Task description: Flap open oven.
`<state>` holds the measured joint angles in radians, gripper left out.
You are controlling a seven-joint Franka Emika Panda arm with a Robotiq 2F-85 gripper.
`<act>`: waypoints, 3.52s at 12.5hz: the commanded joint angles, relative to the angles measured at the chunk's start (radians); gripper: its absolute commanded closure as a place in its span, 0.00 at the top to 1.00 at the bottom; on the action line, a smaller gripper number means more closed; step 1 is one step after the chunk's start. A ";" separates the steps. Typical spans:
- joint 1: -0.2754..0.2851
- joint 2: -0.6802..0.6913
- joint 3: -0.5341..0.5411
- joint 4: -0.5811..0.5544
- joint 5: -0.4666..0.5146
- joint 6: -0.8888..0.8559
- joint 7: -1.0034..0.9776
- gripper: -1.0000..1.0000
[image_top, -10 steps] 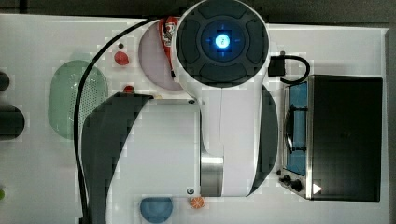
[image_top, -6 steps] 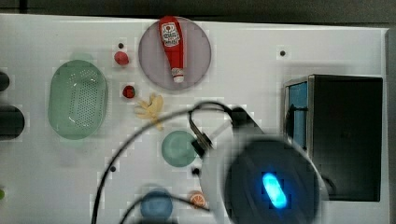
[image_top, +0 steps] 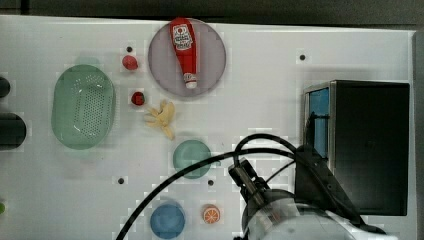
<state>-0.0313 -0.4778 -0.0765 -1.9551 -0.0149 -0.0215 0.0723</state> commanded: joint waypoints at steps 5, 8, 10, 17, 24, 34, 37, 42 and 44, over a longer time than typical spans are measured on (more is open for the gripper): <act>0.006 0.071 -0.022 -0.045 0.004 -0.002 0.025 0.18; 0.003 0.078 -0.084 -0.075 -0.019 0.015 -0.242 0.18; 0.000 0.089 -0.131 -0.093 -0.068 0.066 -0.435 0.18; -0.007 0.211 -0.274 -0.150 -0.192 0.296 -0.973 0.18; -0.009 0.442 -0.355 -0.153 -0.190 0.585 -1.183 0.18; -0.011 0.636 -0.368 -0.261 -0.186 0.873 -1.182 0.18; -0.008 0.651 -0.364 -0.268 -0.187 0.873 -1.155 0.18; 0.051 0.648 -0.343 -0.293 -0.314 0.871 -1.010 0.18; 0.086 0.648 -0.327 -0.315 -0.394 0.868 -0.894 0.18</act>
<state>-0.0018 0.1671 -0.4246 -2.2539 -0.4136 0.8516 -0.9292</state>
